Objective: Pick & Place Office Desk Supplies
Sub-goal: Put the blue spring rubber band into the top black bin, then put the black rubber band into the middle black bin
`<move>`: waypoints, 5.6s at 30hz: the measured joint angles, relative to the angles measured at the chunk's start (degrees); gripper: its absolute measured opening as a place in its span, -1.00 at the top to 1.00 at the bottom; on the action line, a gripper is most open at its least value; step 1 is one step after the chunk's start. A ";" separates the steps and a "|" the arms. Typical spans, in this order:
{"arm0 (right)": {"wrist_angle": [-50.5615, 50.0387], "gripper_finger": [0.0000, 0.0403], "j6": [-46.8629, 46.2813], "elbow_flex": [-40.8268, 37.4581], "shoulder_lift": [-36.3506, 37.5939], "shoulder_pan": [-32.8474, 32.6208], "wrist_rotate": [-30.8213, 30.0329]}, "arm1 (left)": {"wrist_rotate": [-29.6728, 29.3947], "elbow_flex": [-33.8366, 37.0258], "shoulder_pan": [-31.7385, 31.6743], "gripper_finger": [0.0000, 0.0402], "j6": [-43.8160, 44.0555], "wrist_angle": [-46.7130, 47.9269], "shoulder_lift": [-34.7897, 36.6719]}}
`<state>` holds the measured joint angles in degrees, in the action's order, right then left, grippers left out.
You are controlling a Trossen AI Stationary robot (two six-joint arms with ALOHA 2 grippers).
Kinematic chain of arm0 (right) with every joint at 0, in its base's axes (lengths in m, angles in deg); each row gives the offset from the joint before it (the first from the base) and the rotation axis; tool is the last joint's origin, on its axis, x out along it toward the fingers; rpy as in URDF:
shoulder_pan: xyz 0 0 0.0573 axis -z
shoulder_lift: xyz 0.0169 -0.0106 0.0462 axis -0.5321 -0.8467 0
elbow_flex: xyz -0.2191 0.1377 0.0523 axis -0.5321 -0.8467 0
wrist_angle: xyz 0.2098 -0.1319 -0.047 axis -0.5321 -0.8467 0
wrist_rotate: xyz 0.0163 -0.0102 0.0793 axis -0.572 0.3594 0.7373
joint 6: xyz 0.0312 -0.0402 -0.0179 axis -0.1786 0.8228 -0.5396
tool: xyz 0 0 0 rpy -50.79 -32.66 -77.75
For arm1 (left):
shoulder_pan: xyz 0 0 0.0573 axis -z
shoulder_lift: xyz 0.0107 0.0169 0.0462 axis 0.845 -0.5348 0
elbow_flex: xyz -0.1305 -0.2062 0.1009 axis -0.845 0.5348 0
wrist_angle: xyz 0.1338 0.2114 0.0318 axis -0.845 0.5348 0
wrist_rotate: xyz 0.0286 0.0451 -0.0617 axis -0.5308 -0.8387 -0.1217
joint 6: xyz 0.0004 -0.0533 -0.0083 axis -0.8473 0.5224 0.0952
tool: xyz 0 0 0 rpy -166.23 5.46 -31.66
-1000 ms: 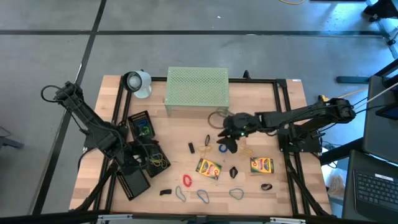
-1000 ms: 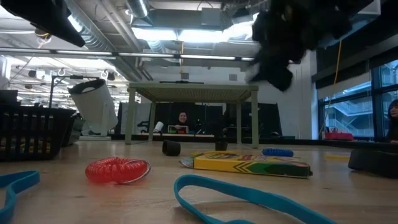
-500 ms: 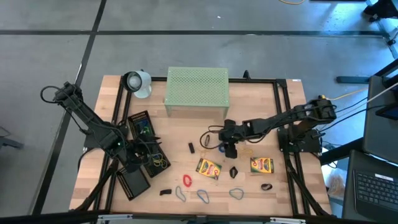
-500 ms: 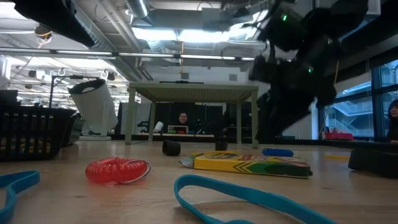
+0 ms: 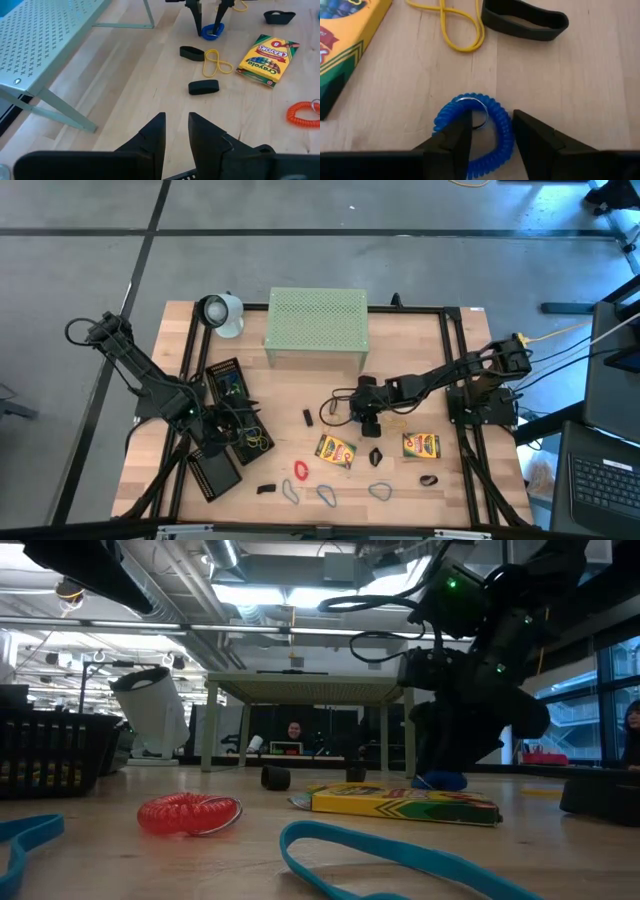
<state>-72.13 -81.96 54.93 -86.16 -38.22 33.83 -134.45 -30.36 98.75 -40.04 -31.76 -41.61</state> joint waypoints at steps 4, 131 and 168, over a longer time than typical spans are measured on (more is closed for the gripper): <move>0.00 0.54 -0.11 -0.02 -0.02 -0.27 -0.06 | -0.06 0.00 0.00 0.63 -0.02 0.00 0.00; -23.90 0.07 -5.83 23.08 16.63 -3.14 -9.92 | 15.96 -0.02 -22.51 0.88 24.59 33.31 -1.13; -24.56 0.08 -11.60 23.10 14.97 -3.51 -8.24 | 15.35 -0.02 -22.49 0.30 19.31 28.62 -4.72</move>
<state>-96.69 -93.56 78.04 -71.19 -41.73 25.59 -119.10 -30.38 76.26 -20.73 -3.14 -46.33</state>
